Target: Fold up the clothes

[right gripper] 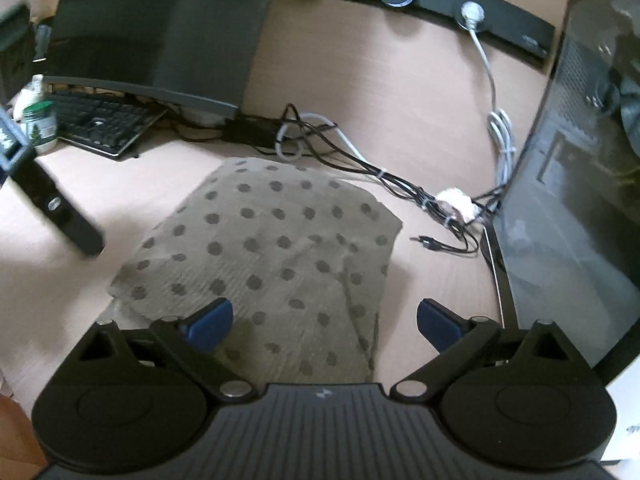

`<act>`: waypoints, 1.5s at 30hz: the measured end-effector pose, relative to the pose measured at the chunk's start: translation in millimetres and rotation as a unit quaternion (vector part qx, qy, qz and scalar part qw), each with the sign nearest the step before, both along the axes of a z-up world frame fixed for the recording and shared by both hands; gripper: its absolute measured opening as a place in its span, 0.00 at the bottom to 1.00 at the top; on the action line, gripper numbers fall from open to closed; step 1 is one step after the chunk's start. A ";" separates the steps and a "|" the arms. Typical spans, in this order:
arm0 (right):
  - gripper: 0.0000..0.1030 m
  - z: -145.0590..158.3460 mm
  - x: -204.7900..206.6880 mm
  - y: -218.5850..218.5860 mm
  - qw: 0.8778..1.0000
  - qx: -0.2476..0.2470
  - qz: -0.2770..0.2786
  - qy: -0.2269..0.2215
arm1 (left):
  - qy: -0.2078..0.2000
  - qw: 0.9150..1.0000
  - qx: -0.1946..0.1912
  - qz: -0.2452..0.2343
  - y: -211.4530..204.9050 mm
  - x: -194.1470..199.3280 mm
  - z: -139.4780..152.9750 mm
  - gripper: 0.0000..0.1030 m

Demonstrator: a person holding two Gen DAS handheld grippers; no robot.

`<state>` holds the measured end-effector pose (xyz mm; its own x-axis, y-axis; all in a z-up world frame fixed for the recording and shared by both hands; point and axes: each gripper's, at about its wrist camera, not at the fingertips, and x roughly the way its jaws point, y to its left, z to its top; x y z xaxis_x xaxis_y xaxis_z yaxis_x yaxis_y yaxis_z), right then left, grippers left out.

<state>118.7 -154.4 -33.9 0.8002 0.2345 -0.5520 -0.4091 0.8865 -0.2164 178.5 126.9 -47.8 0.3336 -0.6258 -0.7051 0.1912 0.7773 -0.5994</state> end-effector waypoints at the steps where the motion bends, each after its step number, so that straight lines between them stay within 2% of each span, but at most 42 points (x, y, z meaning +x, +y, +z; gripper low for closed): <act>1: 0.96 0.9 -1.3 0.7 1.000 0.002 0.005 -0.002 | 0.006 1.000 -0.013 0.007 -1.1 -0.4 -3.8 0.86; 2: 0.96 1.8 -2.6 1.4 1.000 0.003 0.009 -0.003 | 0.013 0.999 -0.027 0.014 -2.1 -0.9 -7.7 0.74; 6: 0.91 2.8 -14.6 10.7 0.998 -0.014 0.065 -0.005 | 0.038 0.995 -0.079 0.043 -6.6 -2.4 -22.8 0.67; 7: 0.90 1.9 -18.3 14.2 0.996 -0.022 0.081 -0.005 | 0.033 0.996 -0.073 0.044 -11.6 -0.3 -21.9 0.56; 9: 0.79 -0.1 -25.9 22.6 0.993 -0.038 0.114 -0.007 | 0.024 0.997 -0.060 0.048 -19.2 3.4 -17.6 0.50; 10: 0.75 -1.4 -30.0 28.3 0.990 -0.047 0.129 -0.011 | 0.018 0.997 -0.053 0.051 -21.5 4.9 -14.1 0.41; 12: 0.57 -3.7 -37.4 41.9 0.986 -0.067 0.153 -0.028 | -0.005 0.997 -0.046 0.060 -16.6 3.8 -2.9 0.37; 13: 0.53 -4.5 -39.2 49.4 0.983 -0.076 0.162 -0.035 | -0.016 0.997 -0.042 0.065 -14.1 3.2 2.8 0.33; 14: 0.49 -5.3 -40.2 56.7 0.981 -0.083 0.170 -0.041 | -0.027 0.996 -0.038 0.069 -11.6 2.7 8.4 0.22; 15: 0.48 -6.0 -41.2 63.9 0.979 -0.091 0.179 -0.047 | -0.039 0.996 -0.034 0.074 -9.1 2.1 14.0 0.16; 16: 0.46 -7.3 -41.6 72.0 0.976 -0.097 0.186 -0.056 | -0.050 0.995 -0.031 0.078 -6.6 1.6 19.6 0.16; 18: 0.44 -11.7 -38.6 88.3 0.972 -0.111 0.194 -0.074 | -0.073 0.993 -0.023 0.088 -1.6 0.5 30.9 0.17; 19: 0.44 -14.0 -35.1 96.7 0.970 -0.117 0.197 -0.079 | -0.084 0.992 -0.019 0.092 0.9 -0.1 36.5 0.21; 21: 0.44 -24.0 -27.9 109.4 0.964 -0.142 0.211 -0.077 | -0.106 0.989 -0.012 0.102 6.1 -1.2 47.5 0.37; 22: 0.44 -29.5 -24.4 115.4 0.961 -0.155 0.218 -0.074 | -0.104 0.988 -0.009 0.114 11.7 -2.0 47.5 0.44; 25: 0.44 -37.3 -24.8 124.8 0.950 -0.180 0.242 -0.079 | -0.087 0.986 0.004 0.145 27.1 -5.3 41.3 0.56; 26: 0.39 -35.7 -28.0 124.4 0.948 -0.180 0.249 -0.082 | -0.079 0.985 0.010 0.154 32.0 -6.6 38.2 0.60; 27: 0.25 -31.6 -28.3 121.9 0.951 -0.170 0.246 -0.081 | -0.071 0.984 0.016 0.163 36.9 -7.9 35.1 0.63; 30: 0.04 -14.1 -23.5 110.6 0.966 -0.123 0.216 -0.074 | -0.052 0.983 0.029 0.174 40.3 -8.0 25.4 0.66; 33: 0.02 12.9 -14.3 94.6 0.981 -0.067 0.162 -0.086 | -0.041 0.983 0.040 0.173 38.0 -6.4 18.5 0.69; 37: 0.02 37.3 -9.2 69.3 0.989 -0.021 0.122 -0.076 | -0.045 0.985 0.054 0.158 30.7 -1.3 20.6 0.73; 42: 0.02 19.8 -20.3 53.7 0.993 -0.019 0.117 -0.026 | -0.064 0.988 0.057 0.132 20.6 1.7 25.3 0.80; 45: 0.02 4.6 -27.7 47.5 0.994 -0.022 0.108 0.001 | -0.065 0.990 0.037 0.119 14.6 4.6 22.2 0.84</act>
<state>91.0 -106.9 -29.3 0.7330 0.3764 -0.5665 -0.5894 0.7673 -0.2528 183.0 141.5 -25.5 0.5559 -0.4665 -0.6880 0.0688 0.8506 -0.5212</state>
